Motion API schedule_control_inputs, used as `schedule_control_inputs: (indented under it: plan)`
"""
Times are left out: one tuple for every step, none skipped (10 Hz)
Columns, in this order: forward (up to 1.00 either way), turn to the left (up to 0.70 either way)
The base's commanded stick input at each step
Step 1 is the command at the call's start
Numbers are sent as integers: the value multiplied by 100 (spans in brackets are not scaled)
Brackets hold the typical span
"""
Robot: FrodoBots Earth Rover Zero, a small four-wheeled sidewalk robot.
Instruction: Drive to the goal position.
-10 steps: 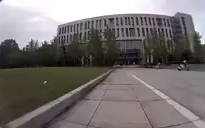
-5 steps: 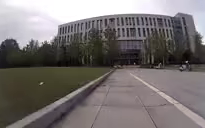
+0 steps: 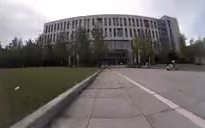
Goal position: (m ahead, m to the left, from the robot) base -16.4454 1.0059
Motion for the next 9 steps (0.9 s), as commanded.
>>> schedule_control_inputs:
  plan:
    - [70,-31]
    - [70,-31]
    - [70,-31]
    - [70,-31]
    - [70,-32]
    - [70,-30]
    - [70,-6]
    - [70,-4]
    - [70,-2]
